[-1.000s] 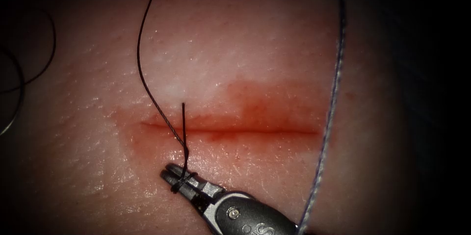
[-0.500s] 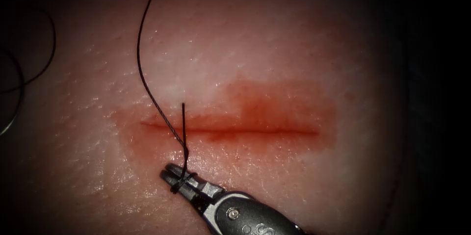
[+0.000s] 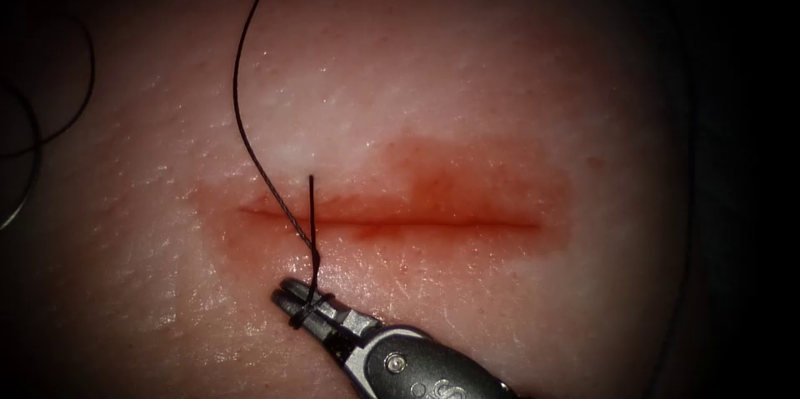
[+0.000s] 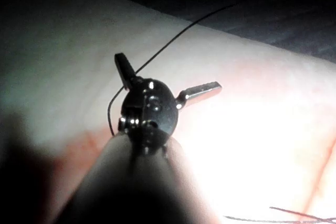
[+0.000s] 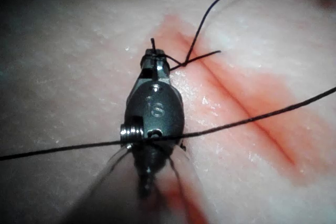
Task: Wound Closure
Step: Pull the right gripper down and the left gripper up to tighten the suture
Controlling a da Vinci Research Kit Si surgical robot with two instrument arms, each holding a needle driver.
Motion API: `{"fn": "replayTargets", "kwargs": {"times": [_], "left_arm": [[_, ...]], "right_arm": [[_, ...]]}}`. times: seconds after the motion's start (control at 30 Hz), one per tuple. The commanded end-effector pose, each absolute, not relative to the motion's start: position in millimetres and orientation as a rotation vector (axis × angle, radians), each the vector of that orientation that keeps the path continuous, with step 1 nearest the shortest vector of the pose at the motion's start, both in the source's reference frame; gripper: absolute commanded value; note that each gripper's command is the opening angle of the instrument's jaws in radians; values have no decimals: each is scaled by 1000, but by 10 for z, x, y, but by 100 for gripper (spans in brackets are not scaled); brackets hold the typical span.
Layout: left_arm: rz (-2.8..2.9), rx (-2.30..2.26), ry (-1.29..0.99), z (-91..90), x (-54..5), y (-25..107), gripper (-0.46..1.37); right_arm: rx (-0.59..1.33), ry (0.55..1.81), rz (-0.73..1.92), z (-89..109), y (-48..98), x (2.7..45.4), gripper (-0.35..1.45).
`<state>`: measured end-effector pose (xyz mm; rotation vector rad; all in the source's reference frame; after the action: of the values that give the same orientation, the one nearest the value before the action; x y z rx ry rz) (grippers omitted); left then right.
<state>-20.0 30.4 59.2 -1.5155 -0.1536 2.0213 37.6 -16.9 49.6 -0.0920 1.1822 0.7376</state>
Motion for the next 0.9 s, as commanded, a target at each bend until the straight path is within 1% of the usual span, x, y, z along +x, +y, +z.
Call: {"fn": "replayTargets", "kwargs": {"times": [0.03,0.37,0.53,0.63,0.73,0.8,0.9], "left_arm": [[2036,-1507,-173,591,-196,296,133],[1990,-1454,-254,585,-183,219,124],[1998,-1372,-346,578,-182,199,134],[1920,-1277,-366,573,-174,198,132],[1886,-1191,-386,572,-172,197,135],[1880,-1166,-393,572,-171,196,135],[1829,-1012,-434,576,-165,189,133]], "right_arm": [[-95,1181,740,497,-169,376,-35],[-95,1181,739,496,-169,377,-35],[-95,1181,739,496,-170,377,-35],[-94,1182,739,496,-170,377,-35],[-98,1181,734,495,-170,377,-35],[-98,1181,734,495,-171,377,-35],[-98,1181,734,495,-171,378,-35]]}}
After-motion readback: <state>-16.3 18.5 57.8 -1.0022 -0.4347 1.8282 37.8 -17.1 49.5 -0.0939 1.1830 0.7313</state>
